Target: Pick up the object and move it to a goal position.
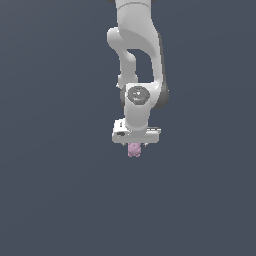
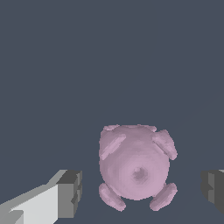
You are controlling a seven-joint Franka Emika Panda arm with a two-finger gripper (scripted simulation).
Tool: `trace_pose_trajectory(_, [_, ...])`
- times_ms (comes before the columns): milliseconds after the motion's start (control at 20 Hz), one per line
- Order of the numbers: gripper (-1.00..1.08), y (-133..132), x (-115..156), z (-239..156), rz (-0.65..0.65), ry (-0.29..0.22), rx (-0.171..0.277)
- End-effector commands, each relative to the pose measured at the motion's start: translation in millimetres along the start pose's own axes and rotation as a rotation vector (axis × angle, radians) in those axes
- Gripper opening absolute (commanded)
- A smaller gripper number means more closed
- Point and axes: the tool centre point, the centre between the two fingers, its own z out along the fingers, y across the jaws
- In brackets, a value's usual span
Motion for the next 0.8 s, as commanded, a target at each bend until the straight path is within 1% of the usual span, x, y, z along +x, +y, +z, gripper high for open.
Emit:
trace_pose_trajectory(0, [1.00,0,-1,11,0.000,-0.001,0.000])
trace_pose_trajectory(250, [1.00,0,-1,34,0.001,0.000,-0.001])
trace_pose_trajectory(500, [1.00,0,0,41,0.001,0.000,-0.001])
trace_pose_trajectory(550, [-1.00,0,0,41,0.001,0.000,-0.001])
trace_pose_trajectory(750, [-1.00,0,0,41,0.001,0.000,-0.001])
